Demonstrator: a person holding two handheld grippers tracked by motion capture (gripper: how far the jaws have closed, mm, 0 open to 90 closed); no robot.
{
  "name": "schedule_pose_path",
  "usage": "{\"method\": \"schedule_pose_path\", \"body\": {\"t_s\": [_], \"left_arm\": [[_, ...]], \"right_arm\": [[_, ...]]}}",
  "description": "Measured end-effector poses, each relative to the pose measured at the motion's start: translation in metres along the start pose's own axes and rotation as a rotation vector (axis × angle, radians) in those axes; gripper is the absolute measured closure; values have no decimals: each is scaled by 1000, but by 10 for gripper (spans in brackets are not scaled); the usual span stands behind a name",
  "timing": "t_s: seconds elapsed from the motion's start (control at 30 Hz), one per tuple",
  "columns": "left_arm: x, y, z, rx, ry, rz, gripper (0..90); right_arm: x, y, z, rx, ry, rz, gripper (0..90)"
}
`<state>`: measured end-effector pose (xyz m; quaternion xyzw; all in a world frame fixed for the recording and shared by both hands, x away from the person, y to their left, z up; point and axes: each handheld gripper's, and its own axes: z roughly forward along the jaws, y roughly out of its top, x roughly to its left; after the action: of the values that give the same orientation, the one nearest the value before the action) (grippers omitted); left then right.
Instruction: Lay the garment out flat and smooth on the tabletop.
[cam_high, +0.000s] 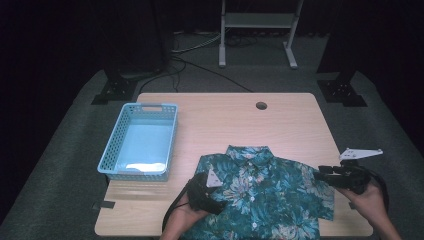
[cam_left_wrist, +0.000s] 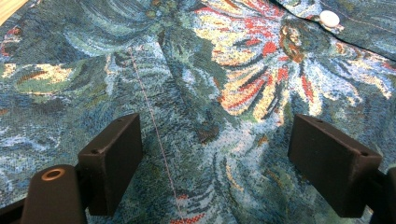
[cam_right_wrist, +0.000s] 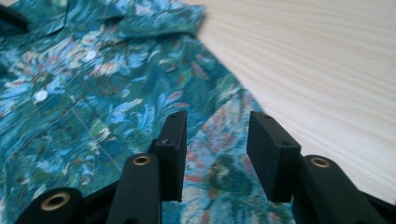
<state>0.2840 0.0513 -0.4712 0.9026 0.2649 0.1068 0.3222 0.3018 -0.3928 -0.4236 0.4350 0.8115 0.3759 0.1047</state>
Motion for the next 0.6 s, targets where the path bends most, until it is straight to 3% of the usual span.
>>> {"method": "schedule_pose_path", "body": {"t_s": [0.37,0.43,0.6], "left_arm": [[0,0,0,3,0,-2,173],[-1,1,0,8,4,-5,172],[-1,3,1,17,5,-8,173]], "right_arm": [[30,-8,25,65,134,-58,532],[36,-10,30,72,177,-61,515],[52,-18,43,113,194,-110,487]]}}
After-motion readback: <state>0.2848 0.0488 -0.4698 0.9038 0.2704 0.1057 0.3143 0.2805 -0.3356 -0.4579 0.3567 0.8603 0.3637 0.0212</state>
